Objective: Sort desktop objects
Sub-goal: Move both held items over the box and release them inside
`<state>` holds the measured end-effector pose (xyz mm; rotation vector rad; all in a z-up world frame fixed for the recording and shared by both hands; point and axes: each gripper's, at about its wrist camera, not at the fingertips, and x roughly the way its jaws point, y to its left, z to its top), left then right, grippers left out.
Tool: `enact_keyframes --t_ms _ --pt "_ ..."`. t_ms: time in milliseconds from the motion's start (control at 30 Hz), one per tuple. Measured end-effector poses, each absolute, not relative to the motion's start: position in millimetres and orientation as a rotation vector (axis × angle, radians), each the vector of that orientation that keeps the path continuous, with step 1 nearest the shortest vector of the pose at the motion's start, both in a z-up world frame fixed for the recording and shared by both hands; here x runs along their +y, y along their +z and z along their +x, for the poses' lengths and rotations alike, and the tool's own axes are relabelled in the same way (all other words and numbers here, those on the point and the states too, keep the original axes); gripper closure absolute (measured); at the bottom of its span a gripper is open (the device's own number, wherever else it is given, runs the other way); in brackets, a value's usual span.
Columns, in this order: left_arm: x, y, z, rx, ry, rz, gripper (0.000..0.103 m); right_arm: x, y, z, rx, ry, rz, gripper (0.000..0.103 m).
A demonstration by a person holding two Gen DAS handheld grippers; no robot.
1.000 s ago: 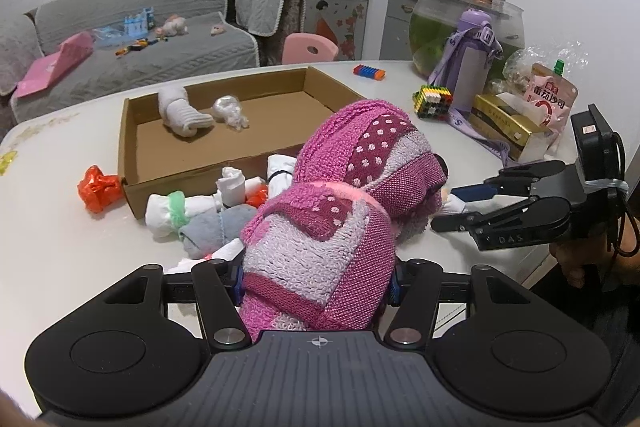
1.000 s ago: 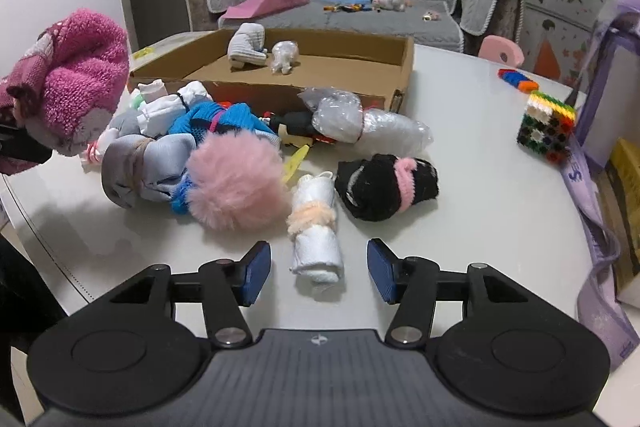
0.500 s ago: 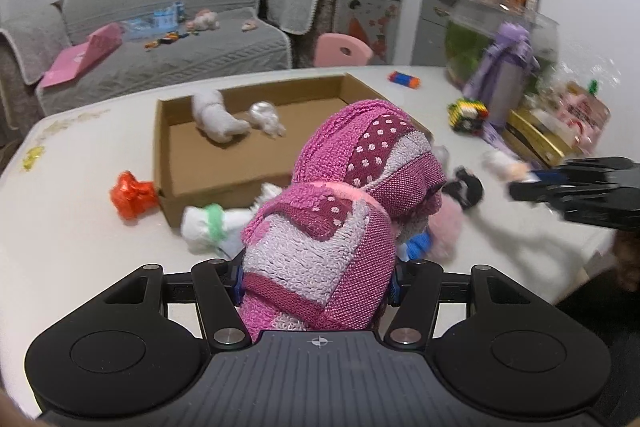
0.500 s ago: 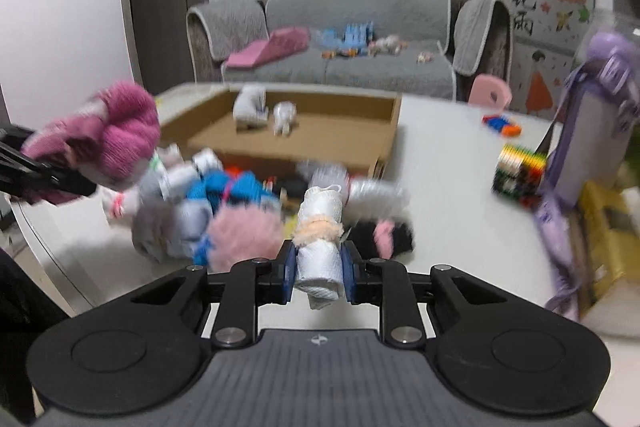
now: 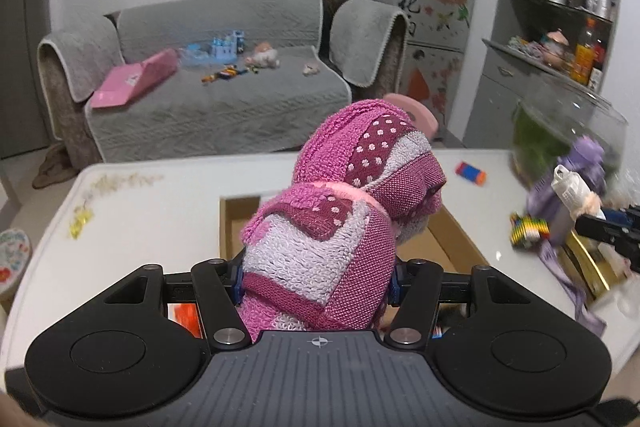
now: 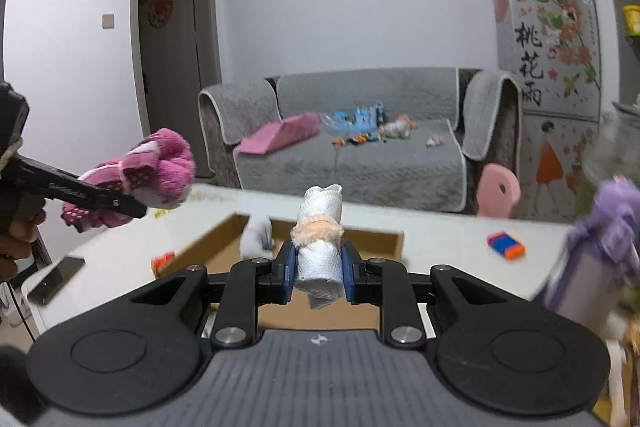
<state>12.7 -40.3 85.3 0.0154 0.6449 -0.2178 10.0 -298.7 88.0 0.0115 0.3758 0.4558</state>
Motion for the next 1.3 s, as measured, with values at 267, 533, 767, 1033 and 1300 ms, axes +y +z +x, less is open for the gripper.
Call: enact_keyframes --t_ms 267,533,767,1033,1300 --pt "-60 80 70 0.666 -0.206 0.011 0.039 -273 93 67 0.377 0.516 0.026 0.082" --pt "-76 40 121 0.751 -0.209 0.034 0.04 -261 74 117 0.452 0.535 0.005 0.082" --pt "-92 7 156 0.817 -0.207 0.074 0.043 -247 49 147 0.547 0.507 -0.014 0.082" --pt "-106 -24 181 0.909 -0.202 0.038 0.045 -241 20 168 0.655 0.471 -0.028 0.082" --pt "-106 -43 190 0.986 -0.183 0.034 0.041 -242 5 174 0.716 0.431 -0.029 0.07"
